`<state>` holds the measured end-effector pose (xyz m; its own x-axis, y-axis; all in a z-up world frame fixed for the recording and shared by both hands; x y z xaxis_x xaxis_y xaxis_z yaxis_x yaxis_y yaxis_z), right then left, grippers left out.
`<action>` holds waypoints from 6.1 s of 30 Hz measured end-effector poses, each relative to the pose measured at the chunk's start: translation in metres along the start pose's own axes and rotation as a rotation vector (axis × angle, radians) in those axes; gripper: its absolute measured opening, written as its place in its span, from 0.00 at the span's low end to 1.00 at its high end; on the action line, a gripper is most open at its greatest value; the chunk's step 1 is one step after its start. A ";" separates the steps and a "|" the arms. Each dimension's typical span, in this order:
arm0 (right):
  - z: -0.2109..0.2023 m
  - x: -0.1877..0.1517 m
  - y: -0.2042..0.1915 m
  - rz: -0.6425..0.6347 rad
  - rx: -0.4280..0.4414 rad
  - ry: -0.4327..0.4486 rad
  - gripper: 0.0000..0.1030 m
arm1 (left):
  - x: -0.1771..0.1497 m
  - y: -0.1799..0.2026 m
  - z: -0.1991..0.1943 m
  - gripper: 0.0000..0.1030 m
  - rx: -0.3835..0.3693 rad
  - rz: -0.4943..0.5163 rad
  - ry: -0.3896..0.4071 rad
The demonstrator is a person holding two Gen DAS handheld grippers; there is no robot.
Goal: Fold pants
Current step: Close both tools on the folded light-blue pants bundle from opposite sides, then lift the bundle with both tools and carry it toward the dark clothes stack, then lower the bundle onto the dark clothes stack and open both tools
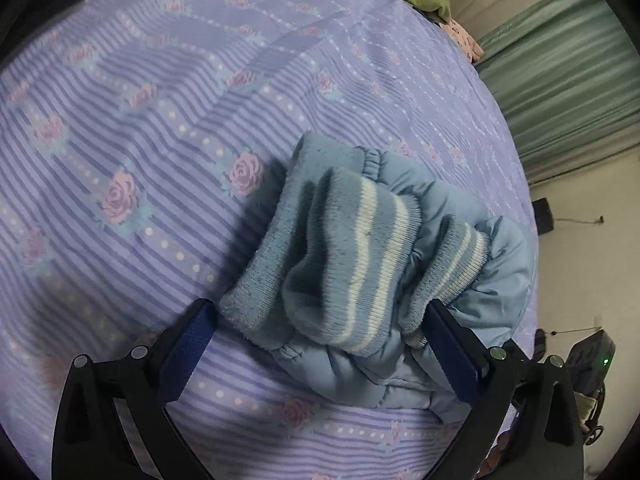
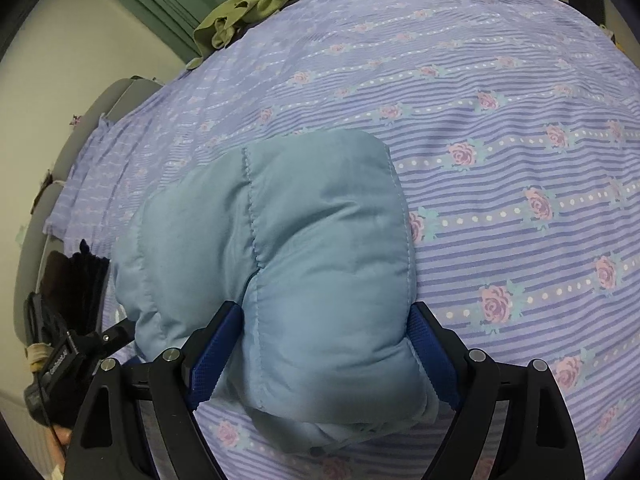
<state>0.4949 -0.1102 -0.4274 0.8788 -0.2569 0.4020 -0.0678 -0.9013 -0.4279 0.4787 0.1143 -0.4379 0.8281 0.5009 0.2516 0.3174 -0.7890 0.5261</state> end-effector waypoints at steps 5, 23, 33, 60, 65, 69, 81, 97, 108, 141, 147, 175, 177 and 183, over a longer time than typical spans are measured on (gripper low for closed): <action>0.010 0.000 0.004 0.016 0.011 -0.006 0.86 | -0.001 -0.003 0.005 1.00 -0.026 -0.027 0.011; -0.019 0.003 -0.027 -0.023 -0.028 -0.003 0.52 | 0.007 0.050 -0.037 0.47 0.076 0.193 0.090; -0.117 -0.008 -0.055 -0.101 -0.023 0.118 0.50 | -0.018 0.090 -0.121 0.47 0.027 0.291 0.185; -0.404 -0.083 -0.204 -0.334 0.168 0.404 0.50 | -0.106 0.112 -0.450 0.47 -0.028 0.293 0.586; -0.402 -0.101 -0.261 -0.353 0.185 0.425 0.50 | -0.089 0.068 -0.486 0.47 -0.045 0.292 0.614; -0.389 -0.117 -0.308 -0.324 0.177 0.449 0.50 | -0.063 0.026 -0.511 0.47 -0.053 0.329 0.597; -0.354 -0.147 -0.401 -0.304 0.173 0.446 0.50 | -0.016 -0.061 -0.558 0.47 -0.056 0.325 0.579; -0.287 -0.123 -0.445 -0.338 0.285 0.327 0.50 | 0.024 -0.120 -0.573 0.47 0.028 0.226 0.650; -0.226 -0.105 -0.525 -0.305 0.276 0.342 0.50 | 0.123 -0.184 -0.585 0.47 -0.003 0.264 0.622; 0.027 -0.052 -0.629 -0.240 0.090 0.110 0.50 | 0.331 -0.347 -0.419 0.47 -0.047 0.228 0.260; 0.060 -0.063 -0.620 -0.239 0.036 0.050 0.51 | 0.332 -0.367 -0.387 0.48 -0.009 0.216 0.200; 0.041 -0.084 -0.639 -0.391 -0.134 0.107 0.77 | 0.345 -0.421 -0.436 0.76 0.238 0.231 0.266; 0.035 -0.087 -0.644 -0.405 -0.125 0.120 0.77 | 0.342 -0.417 -0.449 0.76 0.251 0.254 0.297; -0.003 -0.096 -0.661 -0.473 -0.087 0.181 0.77 | 0.321 -0.390 -0.490 0.79 0.244 0.305 0.374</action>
<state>0.4543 0.5088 -0.1810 0.7272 0.1367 0.6726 0.2715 -0.9573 -0.0990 0.3947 0.7568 -0.1641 0.6929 0.2931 0.6588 0.2226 -0.9560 0.1912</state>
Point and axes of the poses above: each gripper's, at about its wrist camera, not at the fingertips, and z roughly the way its jaws point, y to its right, x to its top, the point moved 8 cm from there along z, roughly the way its jaws point, and after that the axes turned 2 degrees about y, right-handed, at the moved point
